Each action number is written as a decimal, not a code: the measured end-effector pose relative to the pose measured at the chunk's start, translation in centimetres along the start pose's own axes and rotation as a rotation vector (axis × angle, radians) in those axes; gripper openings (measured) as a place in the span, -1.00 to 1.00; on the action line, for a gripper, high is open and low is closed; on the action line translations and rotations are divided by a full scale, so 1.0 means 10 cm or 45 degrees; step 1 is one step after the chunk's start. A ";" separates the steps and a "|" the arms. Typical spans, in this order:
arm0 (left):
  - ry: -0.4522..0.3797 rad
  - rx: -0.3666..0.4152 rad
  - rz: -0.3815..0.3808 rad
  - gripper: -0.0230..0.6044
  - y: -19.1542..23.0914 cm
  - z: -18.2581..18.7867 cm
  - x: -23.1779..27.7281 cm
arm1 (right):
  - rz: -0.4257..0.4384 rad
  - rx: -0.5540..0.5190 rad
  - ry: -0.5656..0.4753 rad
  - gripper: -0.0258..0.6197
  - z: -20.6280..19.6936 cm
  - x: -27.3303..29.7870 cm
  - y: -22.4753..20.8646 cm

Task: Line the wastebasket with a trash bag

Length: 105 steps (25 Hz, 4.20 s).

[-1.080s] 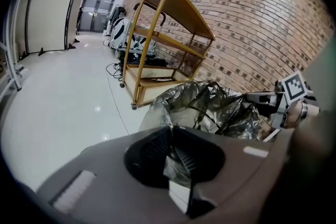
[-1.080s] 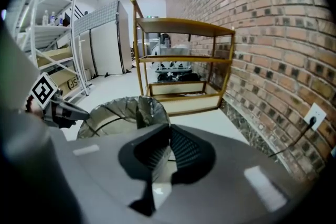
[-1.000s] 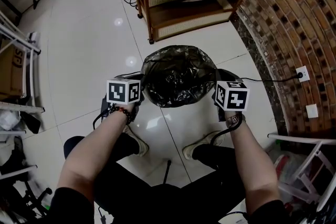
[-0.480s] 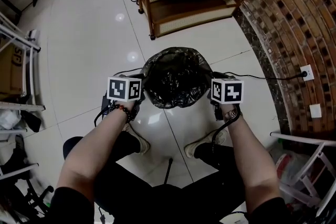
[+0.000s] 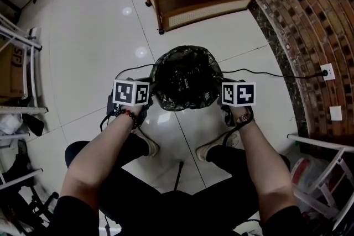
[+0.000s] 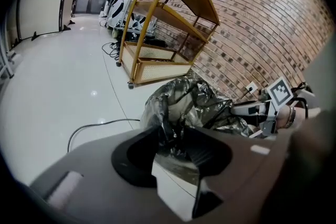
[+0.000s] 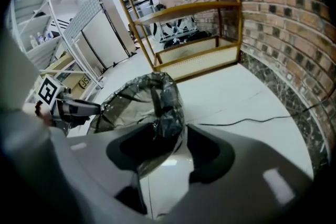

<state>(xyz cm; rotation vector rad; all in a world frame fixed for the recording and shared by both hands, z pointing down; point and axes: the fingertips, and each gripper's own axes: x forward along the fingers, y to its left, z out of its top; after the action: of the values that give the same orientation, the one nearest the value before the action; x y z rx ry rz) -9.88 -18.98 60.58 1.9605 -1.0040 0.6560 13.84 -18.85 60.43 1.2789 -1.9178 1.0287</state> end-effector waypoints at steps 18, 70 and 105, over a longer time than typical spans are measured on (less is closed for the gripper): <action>-0.062 -0.198 -0.043 -0.29 0.01 -0.20 -0.21 | 0.280 0.423 0.104 -0.16 -0.65 -0.29 0.37; -0.022 -0.207 0.005 0.00 -0.08 -0.18 -0.01 | 0.097 0.396 0.019 -0.15 -0.24 -0.03 0.12; -0.053 -0.182 0.077 0.20 -0.05 -0.18 0.11 | 0.259 0.477 -0.166 0.04 -0.14 0.00 0.13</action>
<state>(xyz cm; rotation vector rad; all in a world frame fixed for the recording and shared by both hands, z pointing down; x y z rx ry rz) -8.95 -17.69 62.14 1.8318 -1.1093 0.5627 12.73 -17.33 60.85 1.3997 -2.0509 1.4970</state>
